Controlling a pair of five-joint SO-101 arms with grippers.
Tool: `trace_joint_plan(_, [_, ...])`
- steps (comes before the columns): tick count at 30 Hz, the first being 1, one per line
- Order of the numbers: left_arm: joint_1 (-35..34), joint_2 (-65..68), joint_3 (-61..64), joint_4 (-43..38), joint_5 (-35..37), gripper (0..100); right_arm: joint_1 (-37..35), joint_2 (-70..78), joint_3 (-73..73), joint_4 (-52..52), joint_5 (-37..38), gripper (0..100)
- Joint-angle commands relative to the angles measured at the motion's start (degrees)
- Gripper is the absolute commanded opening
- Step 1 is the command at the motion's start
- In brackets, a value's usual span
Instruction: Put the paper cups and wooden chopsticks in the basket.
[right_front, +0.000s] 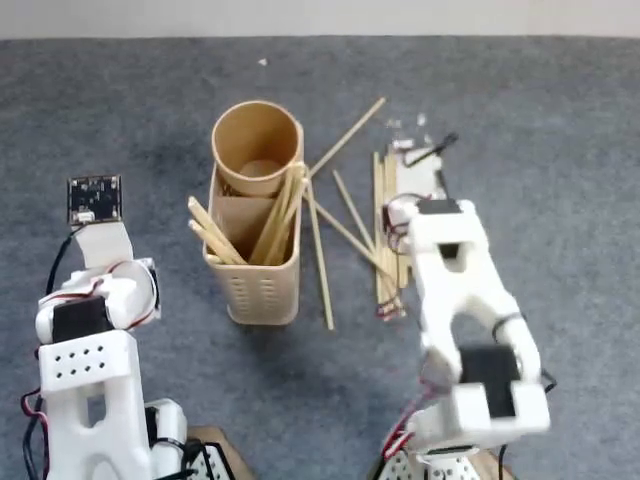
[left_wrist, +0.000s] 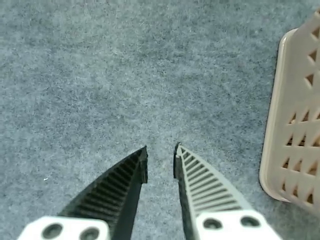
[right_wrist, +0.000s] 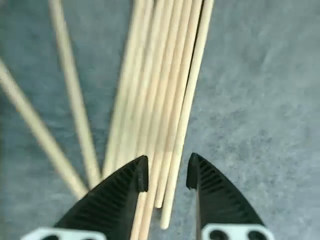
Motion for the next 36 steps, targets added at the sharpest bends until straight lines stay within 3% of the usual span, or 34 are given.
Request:
trace_joint_plan(1, [0.75, -1.01, -0.22, -0.97, -0.18, 12, 2.42, 6.11, -3.74, -1.80, 0.53, 13.8])
trace_joint_plan(36, [0.75, -1.01, -0.22, -0.97, -0.18, 12, 7.69, 6.29, -6.81, -3.91, 0.79, 13.8])
